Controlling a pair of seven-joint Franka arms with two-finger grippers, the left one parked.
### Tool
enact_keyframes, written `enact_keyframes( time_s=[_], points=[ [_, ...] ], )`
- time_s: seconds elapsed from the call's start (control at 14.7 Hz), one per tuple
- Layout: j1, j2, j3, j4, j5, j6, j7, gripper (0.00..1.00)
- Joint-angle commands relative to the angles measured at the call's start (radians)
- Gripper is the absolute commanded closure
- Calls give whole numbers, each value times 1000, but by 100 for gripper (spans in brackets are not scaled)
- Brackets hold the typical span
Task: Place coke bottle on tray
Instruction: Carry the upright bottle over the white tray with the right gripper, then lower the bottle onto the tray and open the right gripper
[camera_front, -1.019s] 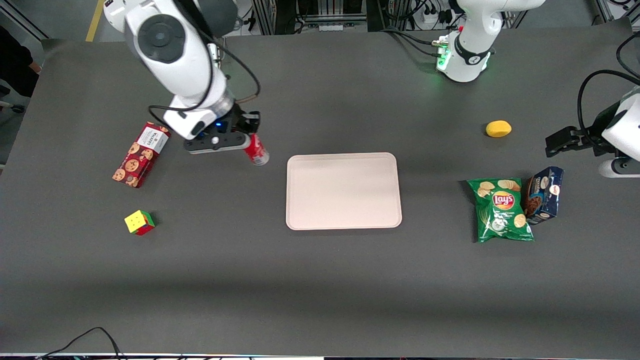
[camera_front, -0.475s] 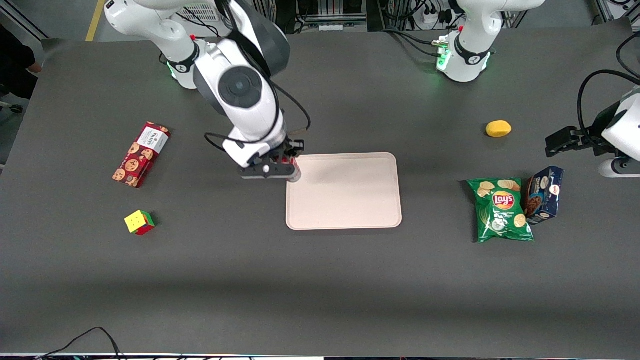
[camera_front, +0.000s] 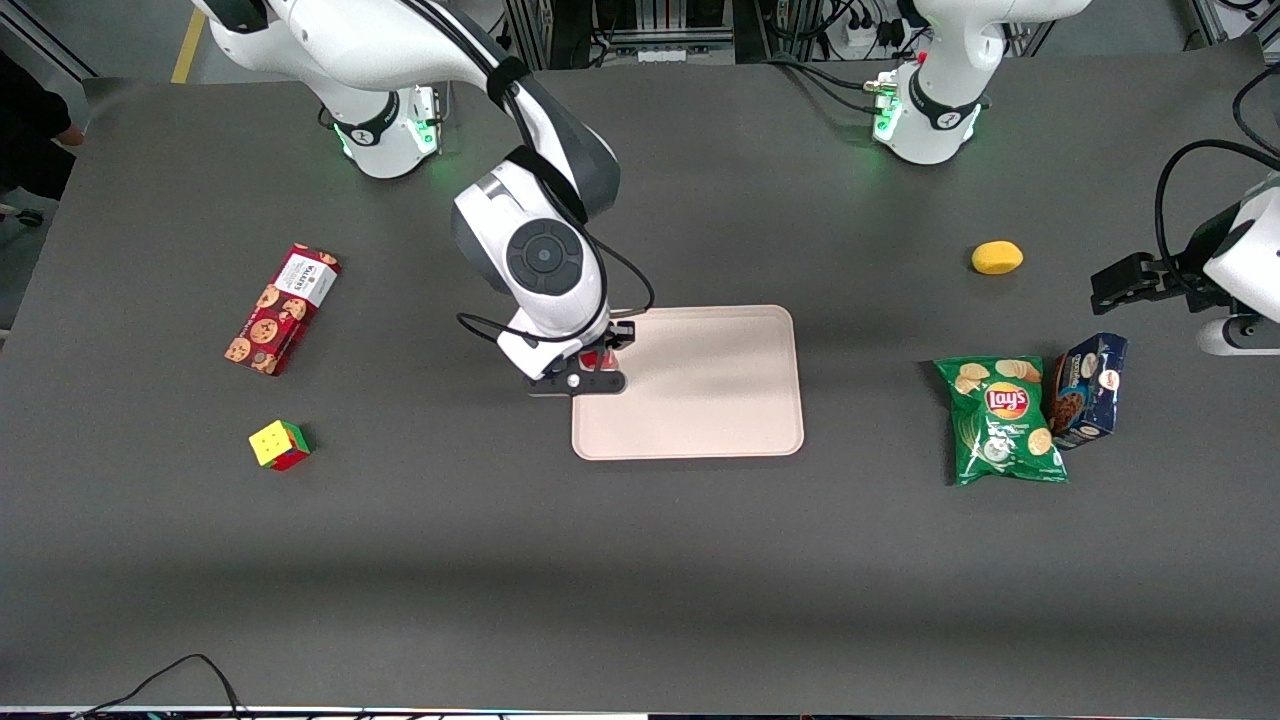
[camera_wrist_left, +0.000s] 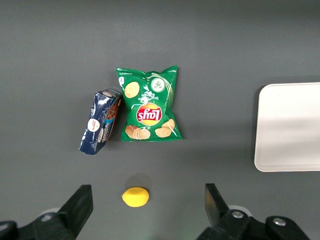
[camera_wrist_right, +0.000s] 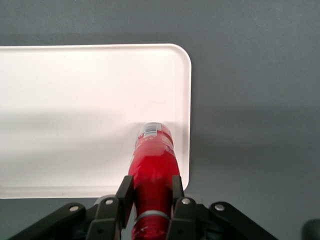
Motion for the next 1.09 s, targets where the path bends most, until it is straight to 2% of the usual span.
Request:
enact_keyframes(
  time_s=[0.0, 0.88, 0.95, 1.02],
  points=[
    [9, 46, -6, 42, 19, -2, 11, 100],
    [7, 88, -6, 40, 19, 30, 12, 100],
    [7, 91, -6, 43, 19, 30, 15, 91],
    [7, 94, -8, 45, 19, 30, 15, 61]
  ],
)
